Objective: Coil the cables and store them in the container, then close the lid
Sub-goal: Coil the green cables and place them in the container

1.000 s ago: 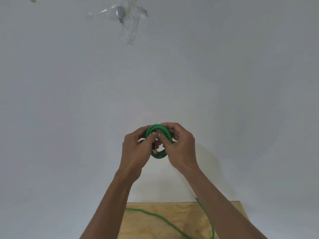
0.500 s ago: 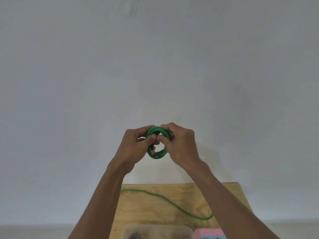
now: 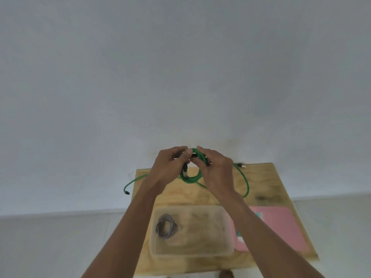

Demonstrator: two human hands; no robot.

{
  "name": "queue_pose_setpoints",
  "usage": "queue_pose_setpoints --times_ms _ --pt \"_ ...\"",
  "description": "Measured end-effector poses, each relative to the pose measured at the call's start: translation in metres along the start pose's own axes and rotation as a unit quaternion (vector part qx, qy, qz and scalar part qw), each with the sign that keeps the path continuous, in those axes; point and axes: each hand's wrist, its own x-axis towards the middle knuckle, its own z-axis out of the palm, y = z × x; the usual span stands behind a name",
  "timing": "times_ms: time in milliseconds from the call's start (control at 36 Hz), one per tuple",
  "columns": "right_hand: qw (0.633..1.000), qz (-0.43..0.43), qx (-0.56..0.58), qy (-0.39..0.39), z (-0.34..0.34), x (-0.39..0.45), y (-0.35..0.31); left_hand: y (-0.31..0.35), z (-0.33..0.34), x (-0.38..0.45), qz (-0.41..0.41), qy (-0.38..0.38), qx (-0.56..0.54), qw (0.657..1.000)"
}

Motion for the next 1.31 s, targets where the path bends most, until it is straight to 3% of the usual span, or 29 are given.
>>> queue_pose_setpoints --times_ms 83,278,556,667,944,1306 --pt "0.999 0.05 -0.001 -0.007 0.006 -0.021 0.01 -0.028 -0.003 -0.003 -0.016 0.016 0.008 1.0" --pt "0.988 0.145 -0.04 -0.028 0.023 -0.075 0.048 -0.116 -0.007 -0.02 -0.009 0.105 0.167 0.98" --pt "0.957 0.259 -0.103 -0.084 0.047 -0.133 0.09 -0.228 0.004 -0.066 0.037 0.042 0.35 0.935" --pt "0.945 0.283 -0.137 -0.096 0.061 -0.146 0.11 -0.256 0.01 -0.073 0.028 0.014 0.377 0.926" --pt "0.935 0.297 -0.167 -0.103 0.097 -0.153 0.135 -0.277 0.015 -0.077 0.036 0.006 0.406 0.913" --pt "0.932 0.326 -0.116 -0.105 0.113 -0.15 0.135 -0.282 0.018 -0.076 0.047 0.015 0.434 0.9"
